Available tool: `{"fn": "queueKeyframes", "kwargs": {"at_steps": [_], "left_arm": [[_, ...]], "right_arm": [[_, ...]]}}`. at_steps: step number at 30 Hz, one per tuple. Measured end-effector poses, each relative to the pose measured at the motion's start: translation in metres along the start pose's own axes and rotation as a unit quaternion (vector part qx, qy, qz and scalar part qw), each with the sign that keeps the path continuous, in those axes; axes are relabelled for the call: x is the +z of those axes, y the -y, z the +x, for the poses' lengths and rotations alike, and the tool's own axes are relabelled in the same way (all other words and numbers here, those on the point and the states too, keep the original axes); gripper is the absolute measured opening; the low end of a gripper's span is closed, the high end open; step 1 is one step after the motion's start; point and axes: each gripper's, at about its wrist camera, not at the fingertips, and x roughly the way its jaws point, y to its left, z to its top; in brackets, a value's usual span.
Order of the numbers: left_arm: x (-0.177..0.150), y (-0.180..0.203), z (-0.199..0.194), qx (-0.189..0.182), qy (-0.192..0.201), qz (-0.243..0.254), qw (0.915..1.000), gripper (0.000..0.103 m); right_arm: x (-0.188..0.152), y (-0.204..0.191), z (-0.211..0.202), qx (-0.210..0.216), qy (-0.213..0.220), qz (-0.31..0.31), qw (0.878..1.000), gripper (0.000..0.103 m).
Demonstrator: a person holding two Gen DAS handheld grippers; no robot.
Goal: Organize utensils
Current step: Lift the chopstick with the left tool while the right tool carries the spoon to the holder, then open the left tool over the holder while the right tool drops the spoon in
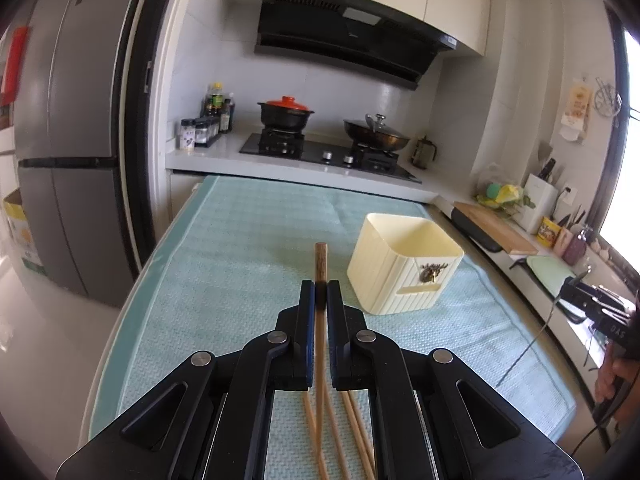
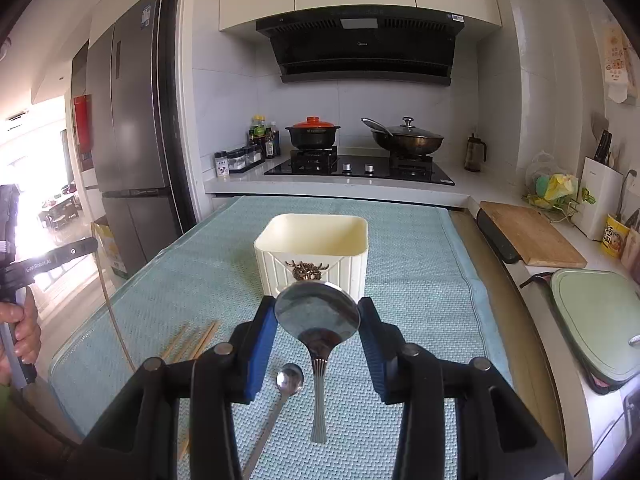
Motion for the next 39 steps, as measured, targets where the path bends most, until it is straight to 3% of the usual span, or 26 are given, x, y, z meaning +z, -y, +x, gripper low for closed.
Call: {"fn": "queueKeyframes", "kwargs": {"at_steps": [14, 23, 29, 32, 39], "left_arm": [[0.061, 0.018, 0.015, -0.026, 0.021, 0.002, 0.9994, 0.003], [0.146, 0.06, 0.054, -0.063, 0.042, 0.019, 0.997, 0.003], [0.188, 0.091, 0.095, -0.073, 0.059, 0.021, 0.9954, 0.003], [0.193, 0.102, 0.129, -0.069, 0.042, 0.016, 0.9966, 0.003], [0.171, 0.11, 0.215, -0.033, -0.006, 0.009, 0.9994, 0.003]], "right_arm": [[0.044, 0.011, 0.002, 0.0, 0.029, -0.007, 1.0, 0.042], [0.127, 0.025, 0.023, 0.002, 0.072, -0.005, 0.997, 0.042], [0.176, 0.024, 0.067, 0.008, 0.095, 0.012, 0.995, 0.042], [0.18, 0.022, 0.107, 0.014, 0.076, 0.026, 0.997, 0.042], [0.151, 0.047, 0.217, 0.014, -0.027, 0.053, 0.998, 0.042]]}}
